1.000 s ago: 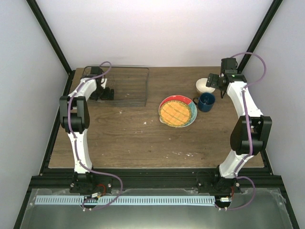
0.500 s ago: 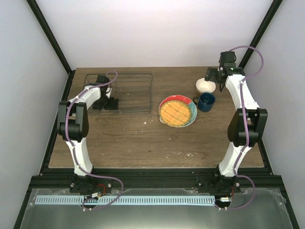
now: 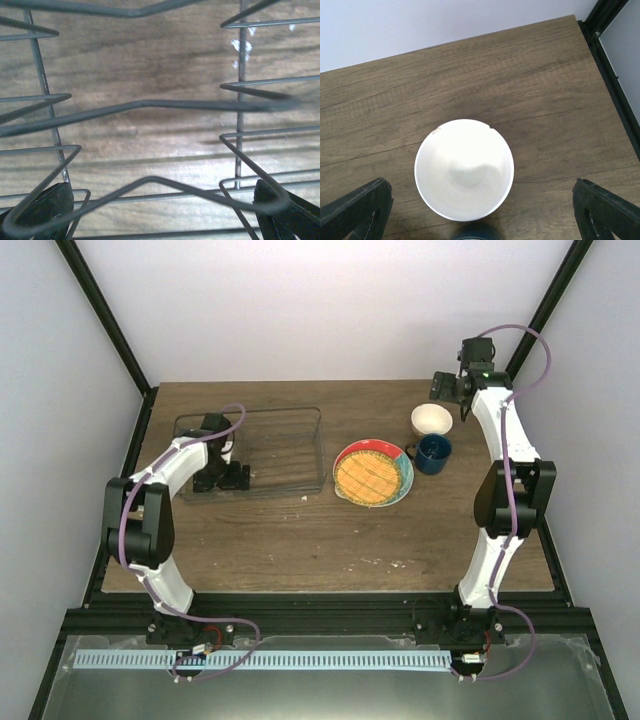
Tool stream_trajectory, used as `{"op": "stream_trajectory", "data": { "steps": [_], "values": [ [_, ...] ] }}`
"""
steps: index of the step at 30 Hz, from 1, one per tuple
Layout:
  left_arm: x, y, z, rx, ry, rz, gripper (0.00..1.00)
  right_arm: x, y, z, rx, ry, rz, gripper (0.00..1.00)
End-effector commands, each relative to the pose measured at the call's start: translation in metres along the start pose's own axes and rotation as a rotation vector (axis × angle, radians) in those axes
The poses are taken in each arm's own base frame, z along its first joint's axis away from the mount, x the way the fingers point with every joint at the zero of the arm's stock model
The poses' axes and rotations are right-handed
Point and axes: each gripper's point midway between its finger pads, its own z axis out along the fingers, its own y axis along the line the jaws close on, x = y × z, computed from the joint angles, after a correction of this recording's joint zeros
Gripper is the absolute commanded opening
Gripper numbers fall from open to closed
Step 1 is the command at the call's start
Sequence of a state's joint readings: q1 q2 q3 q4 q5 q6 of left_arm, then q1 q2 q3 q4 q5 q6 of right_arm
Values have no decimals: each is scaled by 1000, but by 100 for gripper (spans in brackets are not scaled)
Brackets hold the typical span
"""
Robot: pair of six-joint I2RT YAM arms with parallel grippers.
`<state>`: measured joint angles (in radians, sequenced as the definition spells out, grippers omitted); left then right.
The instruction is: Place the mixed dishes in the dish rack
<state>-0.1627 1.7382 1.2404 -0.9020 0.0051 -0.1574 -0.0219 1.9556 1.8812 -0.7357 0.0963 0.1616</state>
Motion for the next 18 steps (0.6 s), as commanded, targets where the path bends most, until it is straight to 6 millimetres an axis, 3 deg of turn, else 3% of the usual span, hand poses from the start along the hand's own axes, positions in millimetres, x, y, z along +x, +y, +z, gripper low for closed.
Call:
{"op": "stream_trajectory", "data": {
  "steps": [1,11,18],
  "values": [
    [27,-13,-10,14,43,-17,100,-12,12,-2,-34,-13,-18,100],
    [80,-30,9,29,120,9,100,-13,15,-8,-53,-16,-10,100],
    [89,-34,5,22,136,21,100,-6,16,-12,-65,-9,-5,100]
  ]
}}
